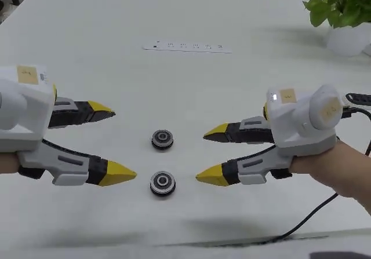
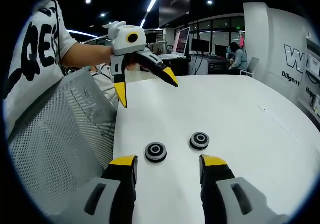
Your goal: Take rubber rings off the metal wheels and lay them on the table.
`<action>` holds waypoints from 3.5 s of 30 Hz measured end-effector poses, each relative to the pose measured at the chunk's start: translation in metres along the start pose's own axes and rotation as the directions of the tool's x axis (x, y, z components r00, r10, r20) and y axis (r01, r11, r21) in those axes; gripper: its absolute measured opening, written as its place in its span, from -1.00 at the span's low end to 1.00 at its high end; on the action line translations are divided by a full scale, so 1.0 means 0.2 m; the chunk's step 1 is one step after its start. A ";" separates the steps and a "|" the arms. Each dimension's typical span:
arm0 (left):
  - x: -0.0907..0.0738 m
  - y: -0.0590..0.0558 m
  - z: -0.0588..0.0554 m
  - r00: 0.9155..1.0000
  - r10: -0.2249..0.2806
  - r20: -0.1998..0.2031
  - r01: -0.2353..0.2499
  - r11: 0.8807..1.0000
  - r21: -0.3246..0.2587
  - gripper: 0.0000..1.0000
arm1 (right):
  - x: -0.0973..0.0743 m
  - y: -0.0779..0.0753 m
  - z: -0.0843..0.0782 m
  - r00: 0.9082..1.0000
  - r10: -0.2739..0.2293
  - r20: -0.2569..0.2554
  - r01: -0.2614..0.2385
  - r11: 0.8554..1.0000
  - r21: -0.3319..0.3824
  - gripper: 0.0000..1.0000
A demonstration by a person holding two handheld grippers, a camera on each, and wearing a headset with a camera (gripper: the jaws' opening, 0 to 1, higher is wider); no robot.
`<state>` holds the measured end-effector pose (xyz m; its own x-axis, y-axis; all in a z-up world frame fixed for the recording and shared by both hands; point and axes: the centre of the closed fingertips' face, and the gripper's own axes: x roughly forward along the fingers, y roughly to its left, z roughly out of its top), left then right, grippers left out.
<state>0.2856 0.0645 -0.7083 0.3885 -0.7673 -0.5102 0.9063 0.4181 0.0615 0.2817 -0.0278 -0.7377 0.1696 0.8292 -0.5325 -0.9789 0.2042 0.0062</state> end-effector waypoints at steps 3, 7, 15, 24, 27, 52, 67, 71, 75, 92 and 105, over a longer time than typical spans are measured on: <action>0.03 -0.02 0.00 1.000 -0.019 -0.006 0.019 1.000 0.004 0.43 | 0.02 -0.01 -0.01 1.000 0.008 -0.003 -0.008 1.000 -0.002 -0.06; 0.06 -0.04 0.00 0.999 -0.040 -0.013 0.040 0.999 0.010 0.39 | 0.04 -0.01 -0.03 1.000 0.020 -0.014 -0.020 1.000 -0.005 -0.08; 0.13 -0.07 -0.02 0.997 -0.073 -0.030 0.074 0.997 0.015 0.34 | 0.09 0.00 -0.07 0.998 0.049 -0.031 -0.049 0.999 0.001 -0.10; 0.18 -0.10 -0.06 0.993 -0.108 -0.054 0.109 0.994 0.018 0.28 | 0.12 0.02 -0.10 0.996 0.073 -0.050 -0.073 0.997 0.003 -0.12; 0.19 -0.11 -0.07 0.991 -0.116 -0.062 0.117 0.993 0.015 0.25 | 0.13 0.02 -0.11 0.996 0.079 -0.051 -0.079 0.997 0.007 -0.15; 0.28 -0.15 -0.15 0.982 -0.164 -0.096 0.165 0.986 0.001 -0.08 | 0.19 0.06 -0.13 0.992 0.118 -0.051 -0.116 0.992 0.050 -0.27; 0.33 -0.20 -0.17 0.972 -0.206 -0.116 0.207 0.978 -0.005 -0.37 | 0.22 0.06 -0.16 0.989 0.135 -0.065 -0.131 0.989 0.063 -0.32; 0.34 -0.22 -0.18 0.967 -0.220 -0.127 0.221 0.975 -0.003 -0.43 | 0.22 0.06 -0.16 0.989 0.136 -0.064 -0.131 0.989 0.067 -0.32; 0.36 -0.22 -0.19 0.966 -0.224 -0.133 0.225 0.974 -0.004 -0.50 | 0.22 0.06 -0.17 0.989 0.133 -0.063 -0.129 0.989 0.069 -0.32; 0.39 -0.23 -0.22 0.964 -0.207 -0.168 0.213 0.977 0.022 -0.73 | 0.22 0.06 -0.18 0.990 0.128 -0.065 -0.123 0.990 0.071 -0.32; 0.39 -0.22 -0.23 0.965 -0.192 -0.178 0.203 0.978 0.049 -0.69 | 0.23 0.07 -0.18 0.989 0.134 -0.068 -0.129 0.989 0.071 -0.32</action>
<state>0.2685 0.0093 -0.7910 0.1717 -0.7344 -0.6566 0.9735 0.2288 -0.0014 0.2724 -0.0054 -0.7931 0.0287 0.8118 -0.5833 -0.9820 0.1318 0.1351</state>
